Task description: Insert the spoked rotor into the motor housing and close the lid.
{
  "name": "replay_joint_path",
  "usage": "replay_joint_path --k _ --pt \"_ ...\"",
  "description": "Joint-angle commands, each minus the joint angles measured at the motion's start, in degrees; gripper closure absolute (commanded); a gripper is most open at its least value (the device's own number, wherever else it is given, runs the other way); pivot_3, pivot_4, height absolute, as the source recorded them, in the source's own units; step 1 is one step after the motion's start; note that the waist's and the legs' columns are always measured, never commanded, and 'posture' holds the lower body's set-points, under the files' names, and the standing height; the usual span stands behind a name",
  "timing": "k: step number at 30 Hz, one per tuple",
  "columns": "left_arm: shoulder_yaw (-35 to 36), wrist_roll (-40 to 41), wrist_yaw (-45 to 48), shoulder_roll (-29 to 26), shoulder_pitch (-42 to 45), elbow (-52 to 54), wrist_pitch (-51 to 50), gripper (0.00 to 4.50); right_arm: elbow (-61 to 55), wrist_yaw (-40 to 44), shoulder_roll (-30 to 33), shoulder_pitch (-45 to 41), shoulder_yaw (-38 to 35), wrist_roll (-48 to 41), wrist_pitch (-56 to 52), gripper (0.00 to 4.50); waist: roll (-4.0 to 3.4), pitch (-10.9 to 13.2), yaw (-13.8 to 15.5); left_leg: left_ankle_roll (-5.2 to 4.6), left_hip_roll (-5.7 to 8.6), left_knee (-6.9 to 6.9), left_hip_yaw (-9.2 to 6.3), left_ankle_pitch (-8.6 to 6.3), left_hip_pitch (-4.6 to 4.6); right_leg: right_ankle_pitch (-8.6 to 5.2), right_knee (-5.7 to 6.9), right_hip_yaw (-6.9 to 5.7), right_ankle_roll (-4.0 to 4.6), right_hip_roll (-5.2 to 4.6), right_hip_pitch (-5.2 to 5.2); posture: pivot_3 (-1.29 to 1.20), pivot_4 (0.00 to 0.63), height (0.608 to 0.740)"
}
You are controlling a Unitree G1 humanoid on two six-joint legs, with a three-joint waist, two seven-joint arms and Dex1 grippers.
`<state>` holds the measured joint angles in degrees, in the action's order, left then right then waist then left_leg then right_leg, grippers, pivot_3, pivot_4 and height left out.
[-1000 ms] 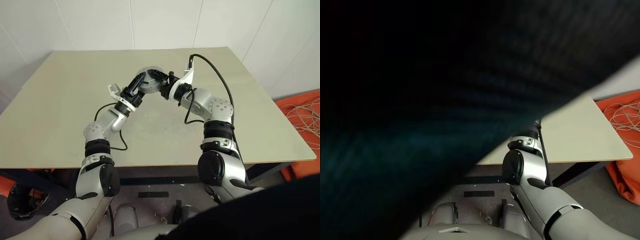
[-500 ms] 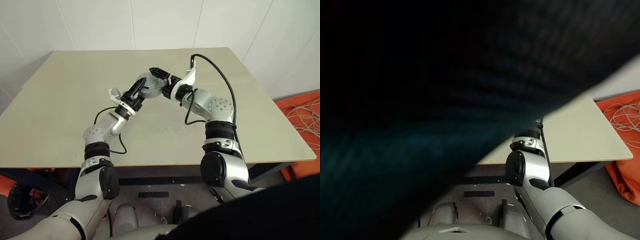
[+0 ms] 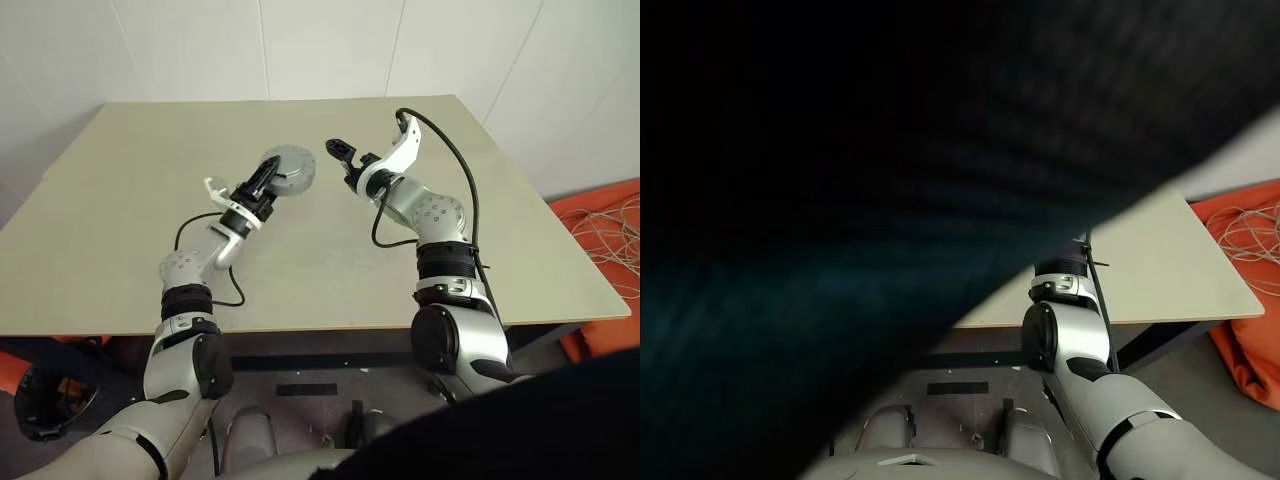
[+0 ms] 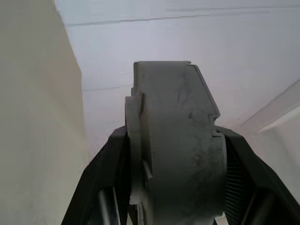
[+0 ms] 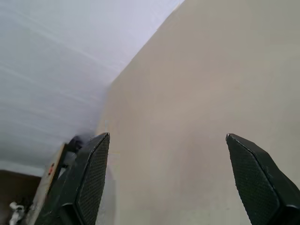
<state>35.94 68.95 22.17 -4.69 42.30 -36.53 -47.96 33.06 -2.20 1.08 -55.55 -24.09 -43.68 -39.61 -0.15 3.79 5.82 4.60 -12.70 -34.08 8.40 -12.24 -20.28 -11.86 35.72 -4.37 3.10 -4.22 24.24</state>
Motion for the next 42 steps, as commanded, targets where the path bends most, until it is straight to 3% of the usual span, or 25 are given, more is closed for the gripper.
replay_joint_path --k 1,16,29,35,36,42 --pt "2.13 -0.63 0.64 -2.32 0.49 3.35 4.89 2.46 -0.47 1.59 0.28 -0.87 -0.14 0.43 1.18 0.03 0.0 0.0 -0.16 0.0 0.0 0.0 0.0 0.0 -0.01 0.0 0.0 0.0 0.0 0.0 0.0 0.0 0.0 0.74" --pt "9.84 1.03 -13.48 -2.75 -6.07 9.58 14.15 2.46 0.18 1.11 0.42 -0.86 -1.46 0.88 0.57 0.03 0.06 0.03 -0.11 -0.03 -0.02 -0.08 0.0 -0.01 0.04 0.0 0.02 -0.01 0.01 0.0 0.0 0.0 0.0 0.74" --pt "11.44 -0.68 -23.05 -2.13 -6.1 5.65 19.79 2.46 2.03 0.94 0.47 -1.83 -1.74 0.83 0.45 0.03 0.15 0.03 -0.11 -0.03 -0.02 -0.13 0.0 -0.01 0.07 0.01 0.04 0.0 0.01 0.0 0.0 0.0 0.0 0.74" --pt "11.65 0.1 -23.29 -2.37 -5.8 5.24 20.19 2.46 2.23 0.82 0.29 -1.99 -1.94 0.93 0.47 0.03 0.15 0.02 -0.27 -0.03 -0.02 -0.13 0.0 -0.01 0.07 0.01 0.06 0.02 0.01 0.0 -0.01 0.0 0.0 0.74" --pt "11.75 0.55 -23.34 -2.35 -5.82 5.29 19.74 1.75 2.25 0.8 0.24 -2.0 -1.97 0.88 0.4 0.0 0.15 0.02 -0.26 -0.03 -0.02 -0.13 0.0 -0.01 0.07 0.01 0.06 0.02 0.0 0.0 -0.01 0.0 0.0 0.74" --pt "10.58 0.65 -25.11 -2.1 -7.14 5.97 16.77 0.04 2.7 0.66 0.17 -2.05 -2.07 0.93 0.49 0.0 0.15 0.02 -0.15 -0.03 -0.02 -0.13 0.0 -0.01 0.09 0.01 0.08 0.03 0.01 0.0 -0.04 0.0 0.0 0.74"
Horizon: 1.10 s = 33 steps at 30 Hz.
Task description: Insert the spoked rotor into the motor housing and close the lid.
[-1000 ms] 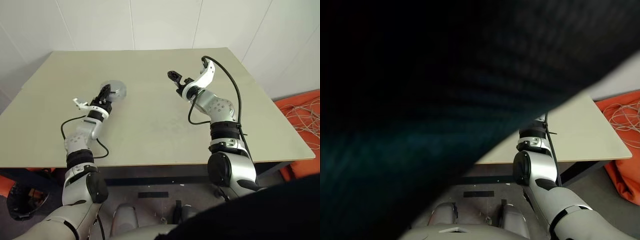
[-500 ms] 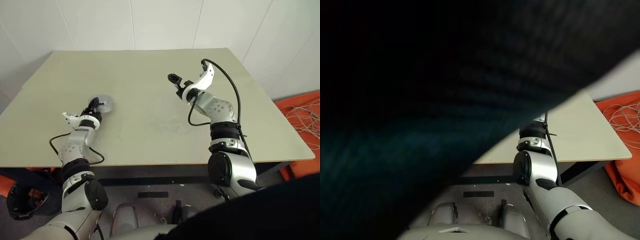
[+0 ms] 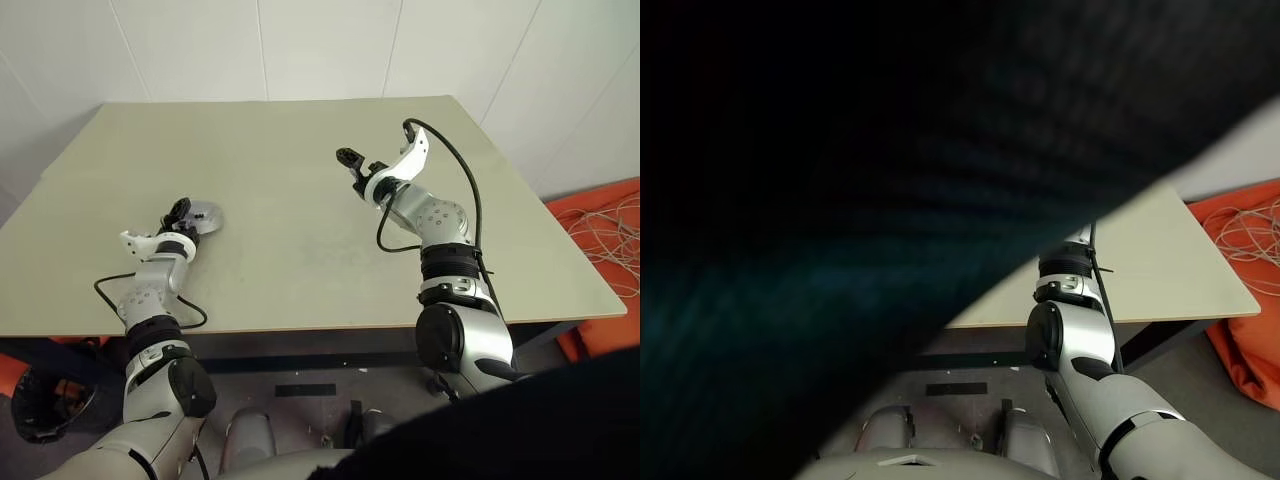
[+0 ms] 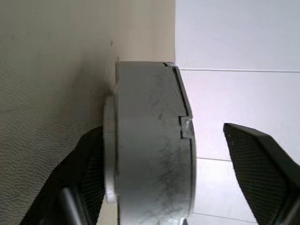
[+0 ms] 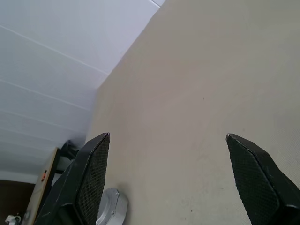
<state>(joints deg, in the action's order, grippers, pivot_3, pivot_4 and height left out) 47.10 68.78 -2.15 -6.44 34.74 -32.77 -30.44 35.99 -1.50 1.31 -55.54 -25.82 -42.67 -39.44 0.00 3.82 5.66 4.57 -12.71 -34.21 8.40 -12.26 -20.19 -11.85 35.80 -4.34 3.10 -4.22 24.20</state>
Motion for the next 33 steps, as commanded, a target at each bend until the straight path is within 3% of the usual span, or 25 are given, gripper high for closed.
replay_joint_path --k 1,4,8,12,15,20,25,29,31,33 --pt "-0.46 0.8 -1.2 -0.32 0.39 2.15 -0.77 0.04 -0.14 -0.06 -0.05 -2.12 -0.37 -0.09 0.36 0.0 0.0 0.0 0.01 0.0 0.0 0.0 0.0 0.0 0.0 0.0 0.0 0.0 0.0 0.0 -0.01 0.0 0.0 0.74" --pt "-0.61 1.86 -2.91 -0.41 0.17 1.55 -3.87 0.04 0.08 -0.14 -0.09 -2.28 -0.46 -0.17 0.42 0.0 0.0 0.0 0.01 0.0 0.0 0.0 0.0 0.0 0.04 0.0 -0.01 0.0 0.0 0.0 -0.06 0.0 0.0 0.74" --pt "-2.41 6.98 -6.8 0.12 -1.15 1.29 -17.18 0.04 0.41 -0.18 -0.24 -2.5 -0.57 -0.13 0.49 0.0 0.0 -0.01 0.29 0.0 0.02 0.0 0.0 0.0 0.06 0.0 0.0 0.0 0.0 -0.01 -0.07 0.0 0.0 0.74" --pt "-7.49 11.57 -9.9 3.95 -5.04 5.38 -31.38 0.04 0.46 -0.06 -0.33 -2.55 -0.62 -0.17 0.47 0.0 -0.03 -0.03 1.28 -0.02 0.18 -0.03 0.0 -0.01 0.1 0.0 -0.02 0.0 0.0 -0.18 -0.1 0.0 0.0 0.74" --pt "-10.26 13.44 -11.9 6.42 -7.47 8.27 -36.35 0.04 0.4 -0.1 -0.48 -2.64 -0.68 -0.21 0.6 0.0 -0.06 -0.05 2.05 -0.06 0.4 -0.04 0.01 -0.04 0.13 -0.01 -0.02 0.01 0.0 -0.38 -0.22 0.0 0.0 0.74" --pt "-11.53 15.74 -11.98 7.24 -6.74 10.12 -37.57 0.04 -0.04 -0.2 -0.56 -2.44 -0.83 -0.23 0.58 0.0 -0.06 -0.05 2.2 -0.16 0.77 -0.04 0.01 0.01 0.24 0.01 -0.08 0.02 -0.11 -0.73 -0.5 0.0 0.0 0.74" --pt "-14.46 17.07 -7.03 5.06 -4.12 13.91 -39.4 0.04 -0.25 0.0 -0.44 -2.42 -0.69 -0.16 0.5 0.0 -0.04 -0.04 2.08 -0.32 0.82 -0.07 0.0 0.16 0.21 0.0 -0.13 0.06 -0.64 -0.78 -0.52 0.0 0.0 0.74" --pt "-16.76 20.75 -2.59 2.8 -1.62 18.52 -40.99 0.04 -0.58 0.6 -0.58 -2.49 -0.25 -0.09 0.4 0.0 -0.03 -0.03 1.5 -0.31 0.76 -0.06 -0.01 0.19 0.19 0.05 -0.09 0.06 -0.56 -0.71 -0.47 0.0 0.0 0.74" --pt "-19.25 16.34 5.3 -0.06 -1.48 26.61 -37.53 0.04 -0.67 0.98 -0.65 -2.42 0.04 0.08 0.42 0.0 -0.03 -0.03 1.24 -0.31 0.76 -0.06 -0.01 0.19 0.17 0.16 -0.09 0.06 -0.4 -0.7 -0.42 0.0 0.0 0.74" --pt "-22.83 5.5 12.6 -3.86 -2.09 33.15 -28.04 0.04 -0.55 1.18 -0.61 -2.36 0.13 0.21 0.46 0.0 -0.03 -0.03 0.9 -0.32 0.76 -0.05 -0.01 0.18 0.15 0.19 -0.1 0.07 -0.42 -0.68 -0.35 0.0 0.0 0.74"
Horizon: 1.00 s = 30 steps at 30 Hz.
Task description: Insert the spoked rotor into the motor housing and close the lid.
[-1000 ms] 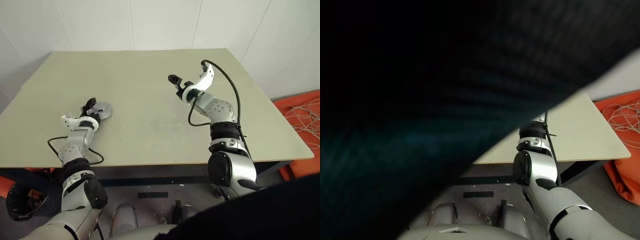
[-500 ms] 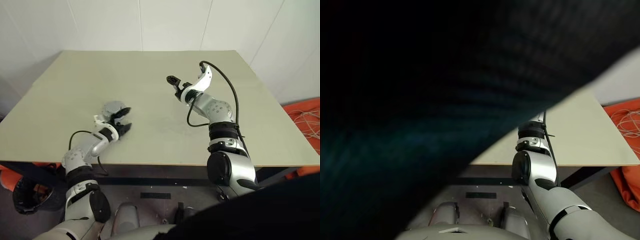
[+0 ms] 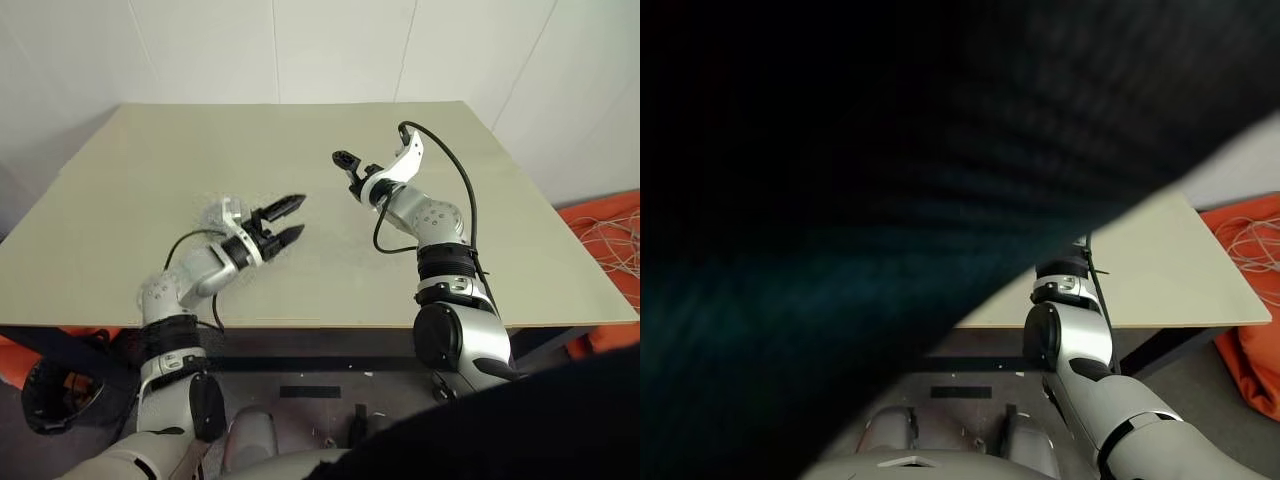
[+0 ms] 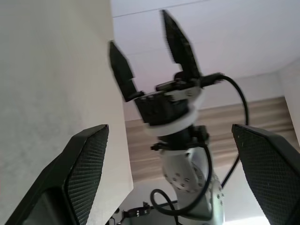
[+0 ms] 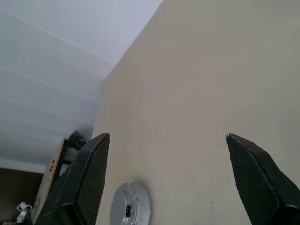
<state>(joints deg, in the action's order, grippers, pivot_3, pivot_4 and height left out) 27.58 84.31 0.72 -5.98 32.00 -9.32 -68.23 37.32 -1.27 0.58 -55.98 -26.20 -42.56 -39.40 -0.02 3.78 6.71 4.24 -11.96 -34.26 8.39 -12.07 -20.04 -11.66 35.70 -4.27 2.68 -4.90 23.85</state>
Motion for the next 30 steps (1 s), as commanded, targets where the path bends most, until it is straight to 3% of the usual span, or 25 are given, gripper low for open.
replay_joint_path --k 1,3,11,15,20,24,30 --pt "-4.72 -14.95 11.83 -5.74 0.2 10.59 14.42 0.04 -1.87 1.02 0.17 -1.86 0.52 0.16 0.41 0.0 -0.01 0.0 -0.28 0.0 -0.02 0.03 -0.02 0.0 -0.02 0.01 -0.01 -0.01 -0.02 0.03 0.03 0.0 0.0 0.74" --pt "-7.17 -25.16 15.67 -9.03 -1.34 10.75 24.37 0.04 -1.88 1.3 0.43 -1.72 0.88 0.72 0.51 0.0 -0.01 0.0 -0.73 -0.01 -0.04 0.06 -0.02 0.0 0.0 0.03 -0.01 -0.01 -0.07 0.06 0.03 0.0 0.0 0.74" --pt "-7.47 -42.65 18.27 -12.17 -7.44 8.53 43.43 0.04 -6.33 9.53 4.24 2.99 9.99 9.54 3.45 0.0 0.0 -0.01 -1.07 0.0 -0.03 0.02 -0.02 0.0 -0.06 0.05 -0.03 0.0 -0.13 0.05 0.02 0.0 0.0 0.74" --pt "-11.41 -53.68 21.75 -14.15 -10.41 5.46 54.2 0.04 -14.49 22.24 10.46 11.54 26.41 23.24 15.0 0.0 0.05 -0.03 -0.87 -0.01 -0.01 0.01 -0.04 0.0 -0.08 0.05 -0.1 -0.01 -0.13 0.01 -0.02 0.0 0.0 0.74" --pt "-13.99 -50.12 34.48 -17.11 -13.91 7.4 50.28 0.04 -21.81 42.76 16.89 19.77 30.0 21.57 21.91 0.0 0.07 -0.03 -1.0 -0.04 -0.02 0.01 -0.02 -0.01 -0.03 -0.07 -0.05 0.01 0.09 0.01 -0.04 0.0 0.0 0.74" --pt "-16.22 -50.61 43.75 -21.69 -15.58 8.22 50.11 0.04 -22.71 54.39 22.58 21.95 30.91 21.02 22.01 0.0 0.07 -0.03 -1.15 -0.16 -0.03 0.0 0.0 -0.01 0.02 -0.06 -0.02 0.04 0.15 0.02 -0.05 0.0 0.0 0.74" --pt "-16.13 -52.33 47.56 -23.68 -13.99 4.62 51.79 0.04 -19.85 57.51 24.34 21.33 29.98 23.0 25.07 0.0 0.07 -0.03 -1.23 -0.43 -0.17 0.0 0.06 0.11 0.26 0.07 0.03 0.02 0.38 0.09 -0.17 0.0 0.0 0.74"
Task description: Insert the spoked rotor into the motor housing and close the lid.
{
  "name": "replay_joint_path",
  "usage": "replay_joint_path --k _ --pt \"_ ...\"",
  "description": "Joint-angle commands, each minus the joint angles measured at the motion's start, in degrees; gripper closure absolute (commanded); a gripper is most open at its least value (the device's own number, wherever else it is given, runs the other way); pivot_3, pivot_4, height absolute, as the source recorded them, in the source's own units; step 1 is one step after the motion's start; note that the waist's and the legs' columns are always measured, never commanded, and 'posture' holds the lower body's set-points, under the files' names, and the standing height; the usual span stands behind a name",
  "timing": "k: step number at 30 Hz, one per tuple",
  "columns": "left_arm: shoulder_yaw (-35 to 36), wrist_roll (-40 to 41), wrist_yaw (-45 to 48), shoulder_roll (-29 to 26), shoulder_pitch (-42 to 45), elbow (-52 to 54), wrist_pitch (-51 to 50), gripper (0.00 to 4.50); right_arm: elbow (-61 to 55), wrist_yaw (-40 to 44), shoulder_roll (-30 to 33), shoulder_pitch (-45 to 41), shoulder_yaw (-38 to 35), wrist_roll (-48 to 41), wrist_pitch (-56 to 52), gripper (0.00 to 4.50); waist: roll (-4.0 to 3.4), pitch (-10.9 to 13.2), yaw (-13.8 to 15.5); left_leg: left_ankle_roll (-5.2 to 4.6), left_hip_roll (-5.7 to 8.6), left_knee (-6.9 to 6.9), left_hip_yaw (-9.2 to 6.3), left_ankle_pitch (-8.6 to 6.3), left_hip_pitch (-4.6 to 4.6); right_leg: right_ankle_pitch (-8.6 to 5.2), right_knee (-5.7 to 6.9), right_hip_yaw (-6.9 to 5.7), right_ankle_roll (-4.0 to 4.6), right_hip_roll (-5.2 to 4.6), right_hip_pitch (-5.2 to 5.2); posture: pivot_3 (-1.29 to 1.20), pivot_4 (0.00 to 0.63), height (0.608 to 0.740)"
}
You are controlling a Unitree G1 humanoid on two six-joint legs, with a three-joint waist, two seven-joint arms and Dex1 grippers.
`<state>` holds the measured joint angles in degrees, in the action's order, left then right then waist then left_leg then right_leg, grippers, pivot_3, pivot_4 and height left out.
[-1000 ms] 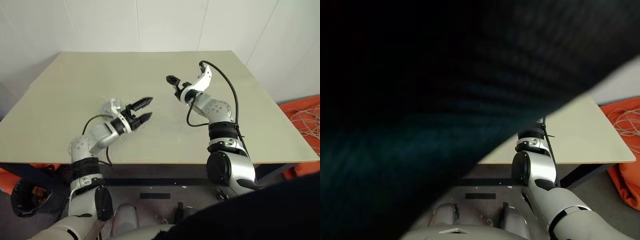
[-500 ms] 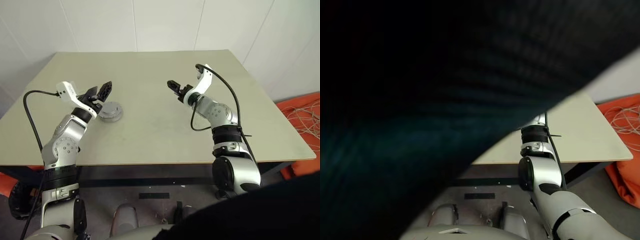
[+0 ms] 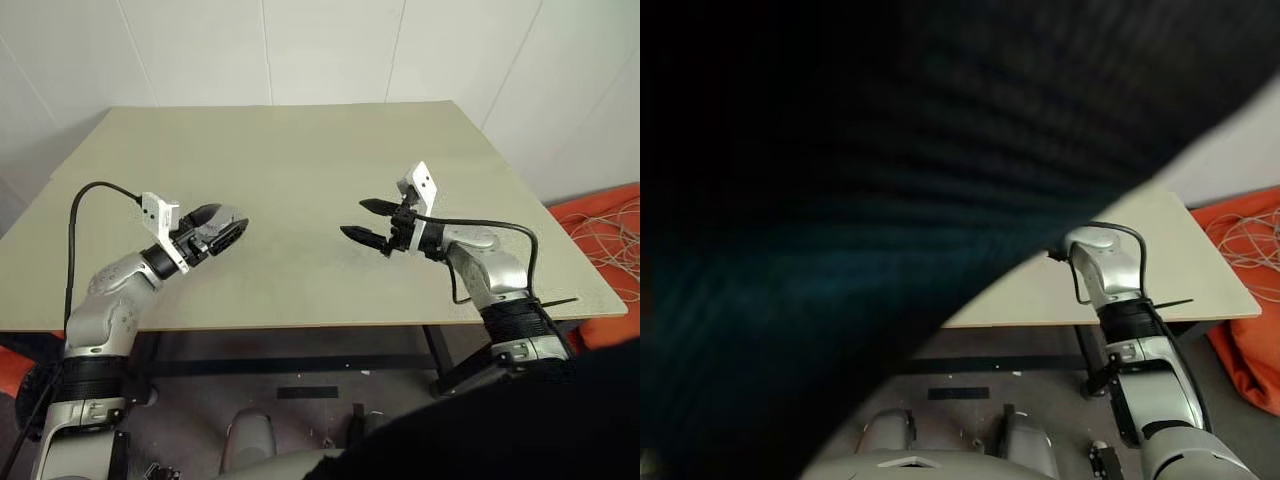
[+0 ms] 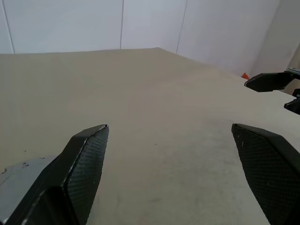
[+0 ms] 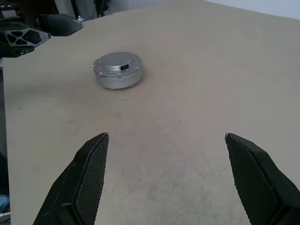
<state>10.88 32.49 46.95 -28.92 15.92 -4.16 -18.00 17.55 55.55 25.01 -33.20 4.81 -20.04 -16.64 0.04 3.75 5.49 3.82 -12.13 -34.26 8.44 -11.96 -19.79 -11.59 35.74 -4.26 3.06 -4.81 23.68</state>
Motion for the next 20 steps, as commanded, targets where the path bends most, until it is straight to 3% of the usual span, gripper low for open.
replay_joint_path --k 1,7,20 --pt "0.75 -0.62 1.37 -0.6 2.45 -1.03 1.73 0.04 -0.05 0.25 -0.39 -1.45 -1.17 0.72 2.81 0.0 0.0 0.0 -0.01 -0.02 -0.02 0.0 0.0 0.02 0.07 0.0 0.0 -0.01 0.0 0.01 -0.07 0.0 0.0 0.74" --pt "0.72 -2.12 1.31 0.09 3.19 -3.0 3.55 0.04 0.57 -3.39 -2.88 -0.19 -2.34 2.34 8.22 0.0 0.0 0.0 0.0 -0.05 -0.1 0.0 0.01 0.04 0.45 -0.18 -0.02 -0.03 -0.32 0.07 -0.46 0.0 0.0 0.74" --pt "0.95 -3.53 -0.47 2.82 3.55 -4.53 6.37 0.04 6.54 -9.28 -4.51 -2.27 -2.83 5.51 12.56 0.0 0.0 0.0 -0.03 -0.07 -0.15 0.01 0.01 0.03 0.42 0.0 -0.07 -0.02 0.01 0.14 -0.47 0.0 0.0 0.74"
